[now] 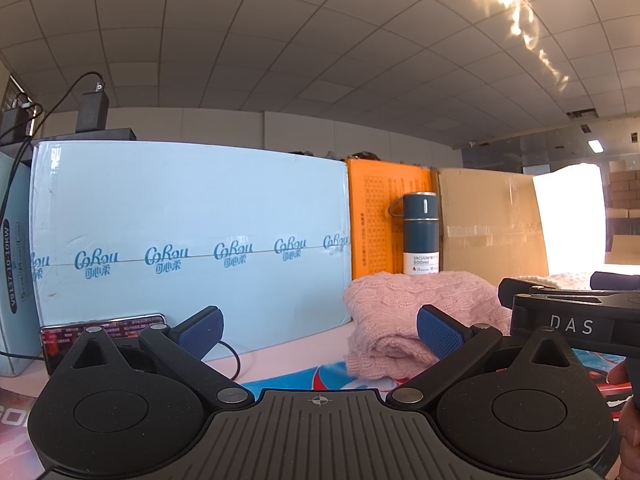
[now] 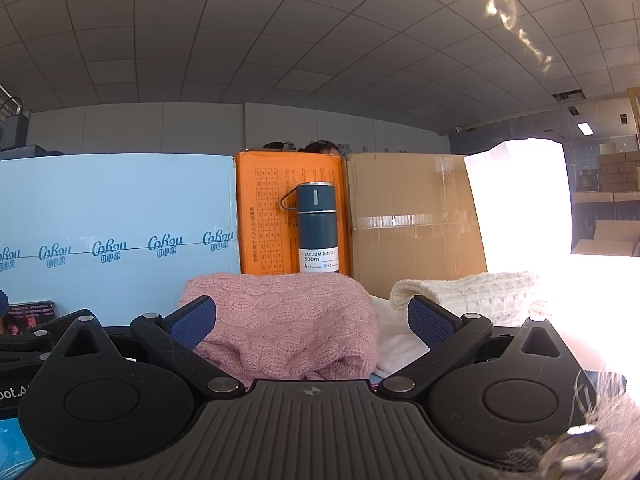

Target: Fold clothes

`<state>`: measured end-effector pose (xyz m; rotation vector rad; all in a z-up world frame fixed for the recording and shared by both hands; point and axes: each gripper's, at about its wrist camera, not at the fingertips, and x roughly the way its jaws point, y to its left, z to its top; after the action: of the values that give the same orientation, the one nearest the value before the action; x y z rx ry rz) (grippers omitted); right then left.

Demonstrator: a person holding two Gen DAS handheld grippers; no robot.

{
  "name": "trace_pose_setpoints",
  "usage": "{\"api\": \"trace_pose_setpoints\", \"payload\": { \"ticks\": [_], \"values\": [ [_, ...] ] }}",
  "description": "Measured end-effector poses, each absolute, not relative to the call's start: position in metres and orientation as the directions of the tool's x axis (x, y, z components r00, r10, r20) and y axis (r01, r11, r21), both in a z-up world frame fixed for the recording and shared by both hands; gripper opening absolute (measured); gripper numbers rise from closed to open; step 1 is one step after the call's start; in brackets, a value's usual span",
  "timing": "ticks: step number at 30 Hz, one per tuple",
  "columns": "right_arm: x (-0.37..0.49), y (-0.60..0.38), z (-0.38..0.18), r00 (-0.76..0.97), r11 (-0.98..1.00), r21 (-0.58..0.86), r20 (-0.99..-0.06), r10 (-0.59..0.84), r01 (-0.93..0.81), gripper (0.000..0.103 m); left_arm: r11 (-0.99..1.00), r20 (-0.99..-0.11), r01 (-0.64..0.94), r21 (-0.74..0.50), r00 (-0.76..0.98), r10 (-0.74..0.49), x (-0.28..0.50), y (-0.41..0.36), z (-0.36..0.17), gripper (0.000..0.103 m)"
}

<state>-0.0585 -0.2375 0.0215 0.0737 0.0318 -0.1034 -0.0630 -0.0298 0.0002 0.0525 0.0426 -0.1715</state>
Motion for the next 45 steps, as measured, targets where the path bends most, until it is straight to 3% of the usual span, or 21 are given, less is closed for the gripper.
{"api": "trace_pose_setpoints", "payload": {
  "ticks": [45],
  "values": [
    [-0.0558, -0.2428, 0.0225, 0.995, 0.992, 0.082, -0.044, -0.095, 0.098, 0.103, 0.982, -0.051, 0.181, 0.052, 0.983, -0.178, -0.0623, -0.0315, 0.0002, 0.103]
  ]
}}
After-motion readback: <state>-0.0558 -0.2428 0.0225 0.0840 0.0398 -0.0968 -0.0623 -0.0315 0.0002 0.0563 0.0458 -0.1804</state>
